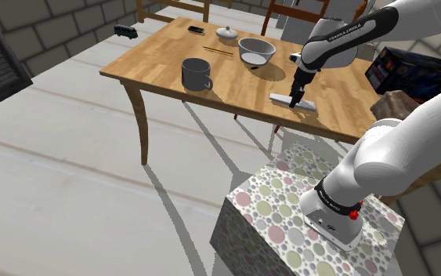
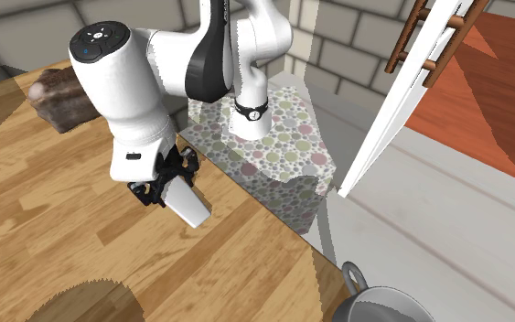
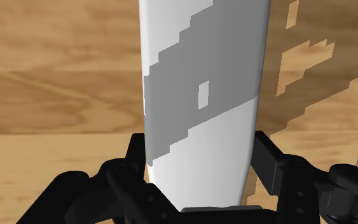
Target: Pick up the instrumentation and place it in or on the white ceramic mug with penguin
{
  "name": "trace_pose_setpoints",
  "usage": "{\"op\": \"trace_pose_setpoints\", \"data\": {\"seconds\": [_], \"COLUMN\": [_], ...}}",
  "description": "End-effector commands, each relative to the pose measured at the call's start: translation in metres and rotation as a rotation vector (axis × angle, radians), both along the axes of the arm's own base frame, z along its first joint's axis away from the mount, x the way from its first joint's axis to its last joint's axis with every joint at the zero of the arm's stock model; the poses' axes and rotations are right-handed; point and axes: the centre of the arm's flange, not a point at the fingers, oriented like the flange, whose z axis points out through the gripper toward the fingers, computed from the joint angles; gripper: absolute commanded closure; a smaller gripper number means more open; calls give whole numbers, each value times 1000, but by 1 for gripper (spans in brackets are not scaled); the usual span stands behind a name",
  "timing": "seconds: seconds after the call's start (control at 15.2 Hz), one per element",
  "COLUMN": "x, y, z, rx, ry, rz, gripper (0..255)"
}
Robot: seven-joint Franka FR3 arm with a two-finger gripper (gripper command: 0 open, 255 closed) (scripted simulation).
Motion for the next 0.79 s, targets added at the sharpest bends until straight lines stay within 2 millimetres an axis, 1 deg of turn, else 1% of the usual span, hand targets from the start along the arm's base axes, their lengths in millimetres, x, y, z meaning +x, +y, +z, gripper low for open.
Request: {"op": "trace_pose_setpoints", "data": {"seconds": [0.0,0.73], "x": [0,0], "y": [0,0], "z": [0,58], "rx": [0,0], "ry": [0,0], "rz": [0,0], "gripper": [255,255]}}
